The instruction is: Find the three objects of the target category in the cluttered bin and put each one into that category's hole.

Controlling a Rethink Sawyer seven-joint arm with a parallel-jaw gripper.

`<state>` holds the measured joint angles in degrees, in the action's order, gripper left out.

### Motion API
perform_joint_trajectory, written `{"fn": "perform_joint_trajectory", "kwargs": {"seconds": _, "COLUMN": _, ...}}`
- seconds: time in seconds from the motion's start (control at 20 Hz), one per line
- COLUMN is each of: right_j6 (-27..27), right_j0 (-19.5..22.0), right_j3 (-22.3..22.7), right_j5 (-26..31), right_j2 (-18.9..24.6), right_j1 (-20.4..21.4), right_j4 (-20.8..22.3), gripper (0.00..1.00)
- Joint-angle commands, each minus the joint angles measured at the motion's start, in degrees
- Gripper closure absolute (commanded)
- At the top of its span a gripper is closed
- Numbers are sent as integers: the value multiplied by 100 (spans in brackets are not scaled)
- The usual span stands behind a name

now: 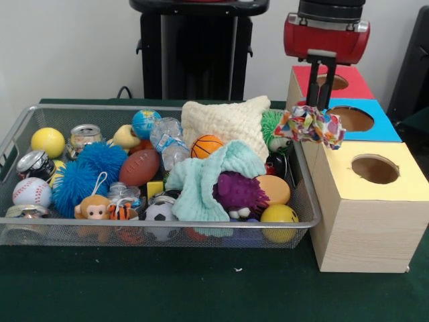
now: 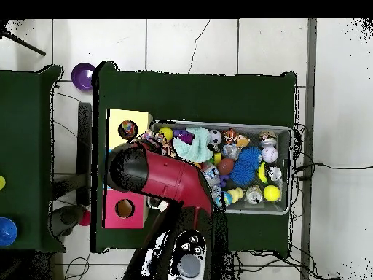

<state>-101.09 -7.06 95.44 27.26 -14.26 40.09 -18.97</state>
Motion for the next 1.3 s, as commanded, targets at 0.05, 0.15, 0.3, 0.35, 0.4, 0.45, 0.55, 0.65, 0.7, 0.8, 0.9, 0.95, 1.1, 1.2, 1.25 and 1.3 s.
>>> {"fn": "perform_joint_trajectory", "kwargs": {"seconds": 0.05, "right_j6": -2019, "right_j0": -212, "right_j3": -415, "right_j5": 904, "right_j2": -182, "right_j1": -314, "right_j4": -307, "gripper": 100}}
{"fn": "perform_joint_trajectory", "kwargs": {"seconds": 0.15, "right_j6": -2186, "right_j0": -293, "right_j3": -604, "right_j5": 1077, "right_j2": -278, "right_j1": -367, "right_j4": -350, "gripper": 100}}
{"fn": "perform_joint_trajectory", "kwargs": {"seconds": 0.3, "right_j6": -2302, "right_j0": -394, "right_j3": -718, "right_j5": 1144, "right_j2": -349, "right_j1": -440, "right_j4": -363, "gripper": 100}}
{"fn": "perform_joint_trajectory", "kwargs": {"seconds": 0.35, "right_j6": -2330, "right_j0": -419, "right_j3": -750, "right_j5": 1138, "right_j2": -363, "right_j1": -461, "right_j4": -365, "gripper": 100}}
{"fn": "perform_joint_trajectory", "kwargs": {"seconds": 0.4, "right_j6": -2355, "right_j0": -436, "right_j3": -748, "right_j5": 1123, "right_j2": -367, "right_j1": -477, "right_j4": -368, "gripper": 100}}
{"fn": "perform_joint_trajectory", "kwargs": {"seconds": 0.45, "right_j6": -2384, "right_j0": -448, "right_j3": -747, "right_j5": 1103, "right_j2": -367, "right_j1": -493, "right_j4": -376, "gripper": 100}}
{"fn": "perform_joint_trajectory", "kwargs": {"seconds": 0.55, "right_j6": -2386, "right_j0": -445, "right_j3": -677, "right_j5": 1011, "right_j2": -317, "right_j1": -519, "right_j4": -379, "gripper": 100}}
{"fn": "perform_joint_trajectory", "kwargs": {"seconds": 0.65, "right_j6": -2401, "right_j0": -447, "right_j3": -571, "right_j5": 879, "right_j2": -251, "right_j1": -532, "right_j4": -380, "gripper": 100}}
{"fn": "perform_joint_trajectory", "kwargs": {"seconds": 0.7, "right_j6": -2394, "right_j0": -441, "right_j3": -508, "right_j5": 795, "right_j2": -207, "right_j1": -545, "right_j4": -378, "gripper": 100}}
{"fn": "perform_joint_trajectory", "kwargs": {"seconds": 0.8, "right_j6": -2489, "right_j0": -429, "right_j3": -401, "right_j5": 612, "right_j2": -123, "right_j1": -600, "right_j4": -450, "gripper": 100}}
{"fn": "perform_joint_trajectory", "kwargs": {"seconds": 0.9, "right_j6": -2539, "right_j0": -453, "right_j3": -325, "right_j5": 478, "right_j2": -62, "right_j1": -629, "right_j4": -483, "gripper": 100}}
{"fn": "perform_joint_trajectory", "kwargs": {"seconds": 0.95, "right_j6": -2576, "right_j0": -467, "right_j3": -287, "right_j5": 389, "right_j2": -43, "right_j1": -661, "right_j4": -508, "gripper": 100}}
{"fn": "perform_joint_trajectory", "kwargs": {"seconds": 1.1, "right_j6": -2652, "right_j0": -523, "right_j3": -291, "right_j5": 173, "right_j2": -19, "right_j1": -787, "right_j4": -585, "gripper": 100}}
{"fn": "perform_joint_trajectory", "kwargs": {"seconds": 1.2, "right_j6": -2676, "right_j0": -557, "right_j3": -324, "right_j5": 75, "right_j2": -20, "right_j1": -873, "right_j4": -641, "gripper": 100}}
{"fn": "perform_joint_trajectory", "kwargs": {"seconds": 1.25, "right_j6": -2707, "right_j0": -572, "right_j3": -316, "right_j5": 37, "right_j2": -18, "right_j1": -887, "right_j4": -690, "gripper": 100}}
{"fn": "perform_joint_trajectory", "kwargs": {"seconds": 1.3, "right_j6": -2744, "right_j0": -586, "right_j3": -281, "right_j5": -34, "right_j2": 4, "right_j1": -894, "right_j4": -754, "gripper": 100}}
